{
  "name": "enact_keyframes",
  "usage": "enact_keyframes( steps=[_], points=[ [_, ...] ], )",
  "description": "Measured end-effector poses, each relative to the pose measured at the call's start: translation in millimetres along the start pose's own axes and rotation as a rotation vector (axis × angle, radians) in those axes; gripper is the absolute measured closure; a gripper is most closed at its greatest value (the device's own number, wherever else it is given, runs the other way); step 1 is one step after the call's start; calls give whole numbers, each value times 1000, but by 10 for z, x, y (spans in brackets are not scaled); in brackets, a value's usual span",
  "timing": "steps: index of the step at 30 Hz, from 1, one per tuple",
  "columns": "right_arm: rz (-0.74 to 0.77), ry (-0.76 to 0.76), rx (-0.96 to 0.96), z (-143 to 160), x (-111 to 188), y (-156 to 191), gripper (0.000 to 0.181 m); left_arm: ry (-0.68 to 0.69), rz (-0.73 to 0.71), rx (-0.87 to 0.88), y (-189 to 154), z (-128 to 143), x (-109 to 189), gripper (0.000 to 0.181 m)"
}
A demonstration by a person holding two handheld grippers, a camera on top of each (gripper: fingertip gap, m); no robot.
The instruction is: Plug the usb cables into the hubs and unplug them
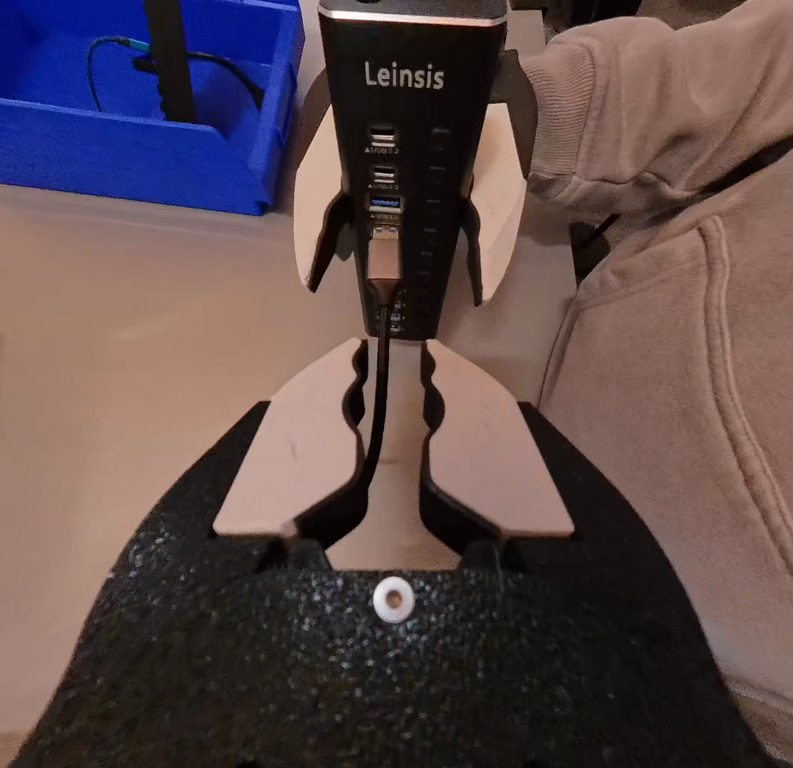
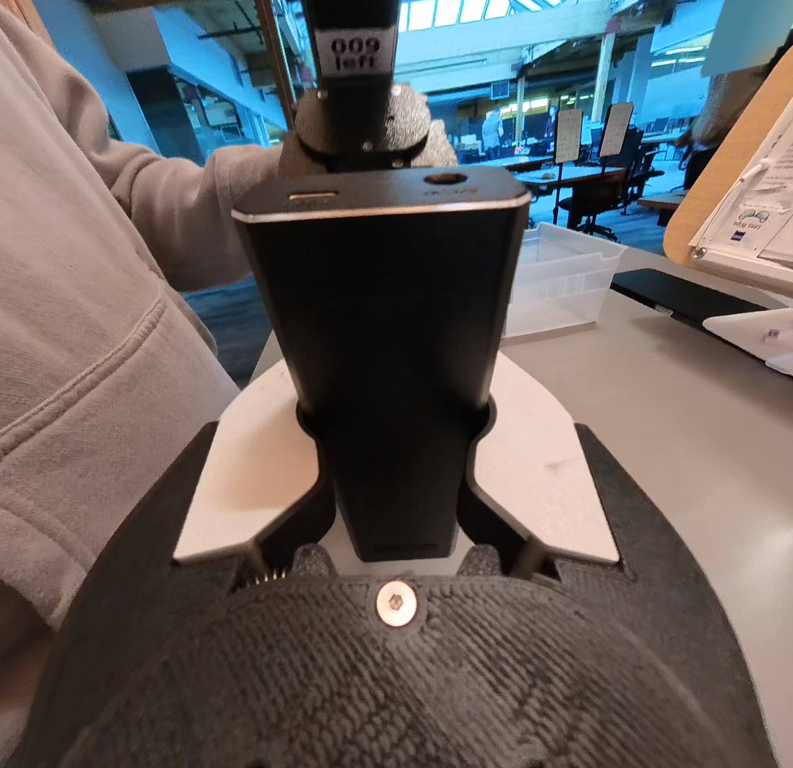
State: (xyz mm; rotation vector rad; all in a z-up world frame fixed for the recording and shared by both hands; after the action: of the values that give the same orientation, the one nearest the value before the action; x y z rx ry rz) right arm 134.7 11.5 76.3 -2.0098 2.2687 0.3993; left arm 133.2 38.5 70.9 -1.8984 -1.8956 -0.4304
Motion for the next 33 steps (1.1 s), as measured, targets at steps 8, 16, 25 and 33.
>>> enact_keyframes(
  steps=[8,16,25,33],
  points=[
    [-14,6,3,1,-37,27,108,-215,-79,21,9,-159,-71,158],
    [-17,16,-4,13,-67,44,109,-246,-142,-25,13,-111,-159,165],
    [-62,126,18,75,-146,82,108,-153,-144,-96,-1,29,-160,166],
    [-62,70,-56,125,-147,70,108,-250,-126,-48,19,-49,-101,166]
  ],
)
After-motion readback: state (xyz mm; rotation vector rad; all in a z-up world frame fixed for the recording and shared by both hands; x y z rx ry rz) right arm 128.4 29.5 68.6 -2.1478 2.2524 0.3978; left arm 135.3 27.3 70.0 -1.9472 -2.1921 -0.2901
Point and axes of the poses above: each gripper's, where its closed fingertips meet, x back along the fingers, z out of its underside, y = z × x across the jaws, the point moved 1 cm from there along x, back along the fingers, and after that the axes turned 13 degrees about -y, right-handed, at the moved point
